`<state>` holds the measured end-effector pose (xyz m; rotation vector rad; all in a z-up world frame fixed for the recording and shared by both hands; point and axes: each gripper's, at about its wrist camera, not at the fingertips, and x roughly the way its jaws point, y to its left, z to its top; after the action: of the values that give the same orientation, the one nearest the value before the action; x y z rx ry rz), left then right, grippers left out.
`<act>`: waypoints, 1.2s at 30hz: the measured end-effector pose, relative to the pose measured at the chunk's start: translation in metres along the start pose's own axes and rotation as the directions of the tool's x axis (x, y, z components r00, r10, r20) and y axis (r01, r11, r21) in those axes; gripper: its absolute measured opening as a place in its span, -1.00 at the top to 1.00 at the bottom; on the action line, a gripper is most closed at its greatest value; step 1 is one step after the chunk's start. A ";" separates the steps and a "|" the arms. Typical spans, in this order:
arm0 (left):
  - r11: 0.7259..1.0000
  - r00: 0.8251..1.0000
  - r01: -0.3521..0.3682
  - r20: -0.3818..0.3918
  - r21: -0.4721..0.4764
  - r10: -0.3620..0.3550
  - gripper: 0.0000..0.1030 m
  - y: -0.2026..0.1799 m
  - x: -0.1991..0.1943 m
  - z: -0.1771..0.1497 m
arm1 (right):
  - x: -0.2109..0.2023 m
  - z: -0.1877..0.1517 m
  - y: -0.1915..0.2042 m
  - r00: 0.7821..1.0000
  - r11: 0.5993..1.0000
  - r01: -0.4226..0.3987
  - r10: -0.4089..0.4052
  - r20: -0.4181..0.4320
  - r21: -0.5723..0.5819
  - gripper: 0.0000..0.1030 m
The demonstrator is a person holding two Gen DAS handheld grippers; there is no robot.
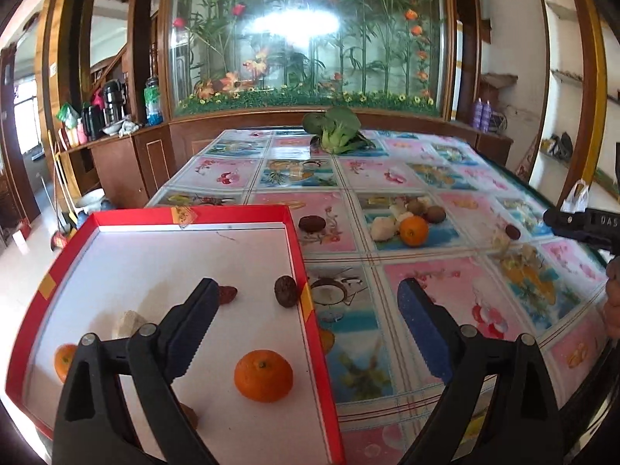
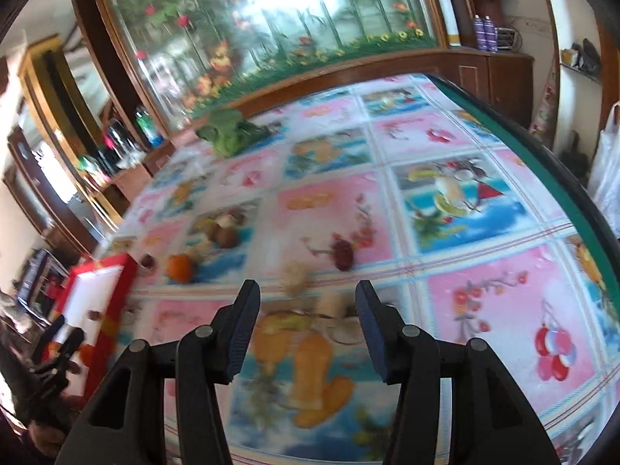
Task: Organize fruits
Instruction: 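Grasp a small beige cube with the right tool while the left tool approaches a round biscuit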
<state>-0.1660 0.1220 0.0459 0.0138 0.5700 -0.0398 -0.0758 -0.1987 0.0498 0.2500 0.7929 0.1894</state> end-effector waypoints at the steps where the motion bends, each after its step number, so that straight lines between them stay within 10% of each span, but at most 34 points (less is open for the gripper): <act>1: 1.000 1.000 -0.021 -0.010 0.020 0.021 -0.81 -0.002 0.002 0.000 | 0.004 -0.001 0.001 1.000 1.000 0.008 -0.008 -0.015 -0.011 0.01; 12: 0.999 0.990 -0.022 -0.137 0.046 0.028 -0.81 0.006 0.000 -0.011 | 0.039 -0.011 0.004 0.985 0.991 0.097 -0.109 -0.136 -0.087 0.45; 20: 0.990 0.991 -0.136 -0.004 0.039 0.136 -0.83 -0.010 -0.025 0.014 | 0.040 -0.004 -0.014 0.987 0.994 0.080 -0.090 -0.136 -0.078 0.77; 28: 0.979 0.989 0.137 -0.067 0.149 -0.129 -1.00 -0.101 0.005 0.060 | 0.031 0.004 -0.058 0.994 0.991 0.064 -0.053 -0.095 0.117 0.77; 36: 0.930 0.965 0.224 -0.199 0.290 -0.170 -1.00 -0.199 0.088 0.065 | 0.027 0.006 -0.068 0.994 0.980 0.085 -0.071 -0.083 0.179 0.76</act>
<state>-0.0653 -0.0811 0.0531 0.2696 0.7311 -0.3284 -0.0473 -0.2574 0.0157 0.3862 0.8954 0.0517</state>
